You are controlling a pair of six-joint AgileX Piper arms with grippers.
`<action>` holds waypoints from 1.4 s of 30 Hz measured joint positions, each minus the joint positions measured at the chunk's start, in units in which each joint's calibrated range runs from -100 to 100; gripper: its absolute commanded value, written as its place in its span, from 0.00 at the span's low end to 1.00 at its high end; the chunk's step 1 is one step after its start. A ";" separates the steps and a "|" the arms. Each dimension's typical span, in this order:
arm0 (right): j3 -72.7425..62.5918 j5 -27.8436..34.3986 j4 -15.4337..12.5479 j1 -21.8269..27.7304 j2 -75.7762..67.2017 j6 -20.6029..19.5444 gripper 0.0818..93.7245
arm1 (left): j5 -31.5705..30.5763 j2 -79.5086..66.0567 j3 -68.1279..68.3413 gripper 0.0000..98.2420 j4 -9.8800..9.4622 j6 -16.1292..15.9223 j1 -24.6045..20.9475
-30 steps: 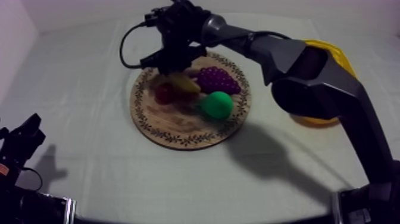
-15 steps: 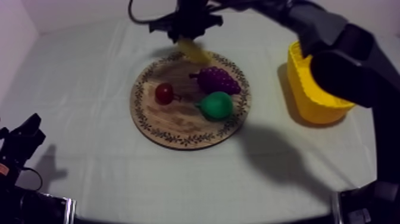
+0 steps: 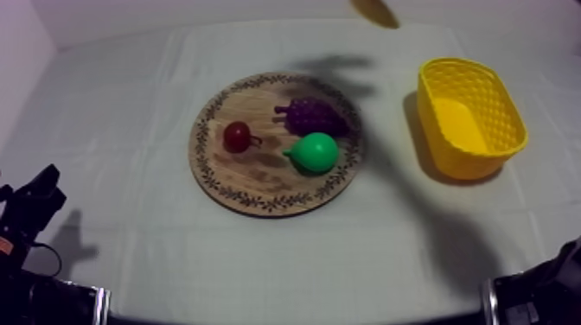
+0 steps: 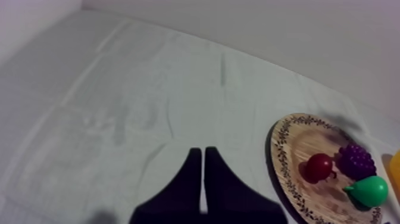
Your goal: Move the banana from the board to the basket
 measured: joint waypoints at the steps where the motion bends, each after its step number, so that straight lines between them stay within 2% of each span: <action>1: 2.35 -0.74 -0.16 0.97 -2.17 0.44 0.26 | 0.00 0.00 0.00 0.00 0.00 0.00 0.00; 8: 18.18 -6.54 -0.58 8.07 -15.14 3.02 0.26 | 0.00 0.00 0.00 0.00 0.00 0.00 0.00; 14: 31.25 -9.25 1.35 11.81 -23.18 2.68 0.27 | 0.00 0.00 0.00 0.00 0.00 0.00 0.00; 22: 42.62 -10.09 4.98 11.53 -23.78 -1.20 0.27 | 0.00 0.00 0.00 0.00 0.00 0.00 0.00; 29: 44.51 -10.16 7.14 10.52 -18.80 -4.83 0.27 | 0.00 0.00 0.00 0.00 0.00 0.00 0.00; 33: 44.51 -10.49 7.53 10.85 -15.26 -6.42 0.28 | 0.00 0.00 0.00 0.00 0.00 0.00 0.00; 42: 44.54 -11.16 8.28 12.85 -10.84 -6.72 0.28 | 0.00 0.00 0.00 0.00 0.00 0.00 0.00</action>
